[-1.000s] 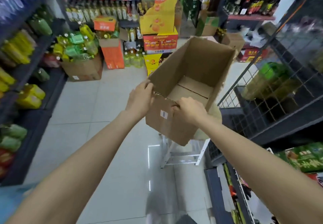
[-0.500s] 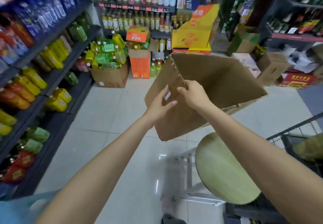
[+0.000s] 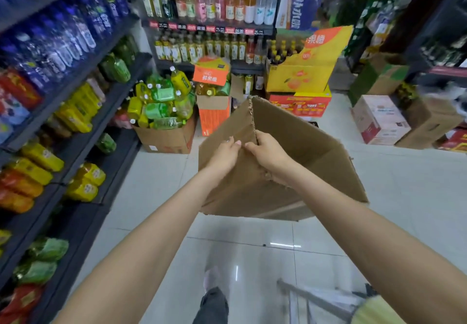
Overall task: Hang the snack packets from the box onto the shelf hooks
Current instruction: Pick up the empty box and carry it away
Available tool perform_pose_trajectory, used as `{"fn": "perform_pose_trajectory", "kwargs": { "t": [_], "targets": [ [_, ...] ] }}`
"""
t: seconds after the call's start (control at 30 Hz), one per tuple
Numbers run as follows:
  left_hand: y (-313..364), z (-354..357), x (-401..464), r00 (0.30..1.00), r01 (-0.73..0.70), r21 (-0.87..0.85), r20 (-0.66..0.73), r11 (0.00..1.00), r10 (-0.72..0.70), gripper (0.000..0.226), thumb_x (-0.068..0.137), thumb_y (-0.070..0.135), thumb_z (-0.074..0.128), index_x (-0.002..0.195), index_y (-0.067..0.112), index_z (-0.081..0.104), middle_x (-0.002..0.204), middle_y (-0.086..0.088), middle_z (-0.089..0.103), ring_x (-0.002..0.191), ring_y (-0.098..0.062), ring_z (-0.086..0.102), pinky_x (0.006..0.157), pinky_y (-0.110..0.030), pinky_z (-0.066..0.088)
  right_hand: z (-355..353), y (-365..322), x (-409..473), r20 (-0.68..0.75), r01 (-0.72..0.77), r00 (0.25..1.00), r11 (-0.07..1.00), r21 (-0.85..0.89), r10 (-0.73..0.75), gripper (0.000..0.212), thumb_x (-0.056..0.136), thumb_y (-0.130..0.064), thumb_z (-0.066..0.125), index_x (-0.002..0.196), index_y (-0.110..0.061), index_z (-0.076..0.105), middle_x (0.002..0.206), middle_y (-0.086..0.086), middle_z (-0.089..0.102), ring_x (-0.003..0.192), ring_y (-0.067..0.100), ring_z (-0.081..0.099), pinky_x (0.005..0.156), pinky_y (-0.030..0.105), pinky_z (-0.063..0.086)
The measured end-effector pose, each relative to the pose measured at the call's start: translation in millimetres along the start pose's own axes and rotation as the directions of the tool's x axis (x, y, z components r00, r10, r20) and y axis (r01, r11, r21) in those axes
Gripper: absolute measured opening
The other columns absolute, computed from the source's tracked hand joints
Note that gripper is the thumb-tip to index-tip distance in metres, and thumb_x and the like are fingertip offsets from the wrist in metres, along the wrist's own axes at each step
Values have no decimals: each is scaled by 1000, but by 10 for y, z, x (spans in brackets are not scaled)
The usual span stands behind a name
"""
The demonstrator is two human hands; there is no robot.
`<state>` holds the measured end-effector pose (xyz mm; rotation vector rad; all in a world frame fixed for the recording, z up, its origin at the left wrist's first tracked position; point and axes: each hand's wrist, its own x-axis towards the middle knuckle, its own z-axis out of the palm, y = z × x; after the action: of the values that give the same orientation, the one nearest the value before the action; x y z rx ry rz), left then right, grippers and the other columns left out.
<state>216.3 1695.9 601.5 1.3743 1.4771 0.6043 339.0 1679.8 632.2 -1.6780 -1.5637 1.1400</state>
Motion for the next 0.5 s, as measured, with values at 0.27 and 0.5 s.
{"fn": "perform_pose_trajectory", "kwargs": {
  "t": [0.27,0.5],
  "targets": [
    [200,-155,1292,972,205,-240,163,949,-169,35,97,33,47,131,30,54,132,5,53,106,-13,50,75,-29,49,-348,11,1209,-133,-53,991,985,-164,31,54,89,-2,47,141,-15,38,131,9,57,122,28,50,92,24,36],
    [685,347,2548,956,193,-244,266,950,-126,52,97,23,45,145,36,30,155,19,17,137,-14,30,99,-41,39,-1087,445,2339,-236,-103,971,969,-225,49,60,89,-2,47,146,-13,32,141,6,49,126,32,45,103,30,33]
  ]
}}
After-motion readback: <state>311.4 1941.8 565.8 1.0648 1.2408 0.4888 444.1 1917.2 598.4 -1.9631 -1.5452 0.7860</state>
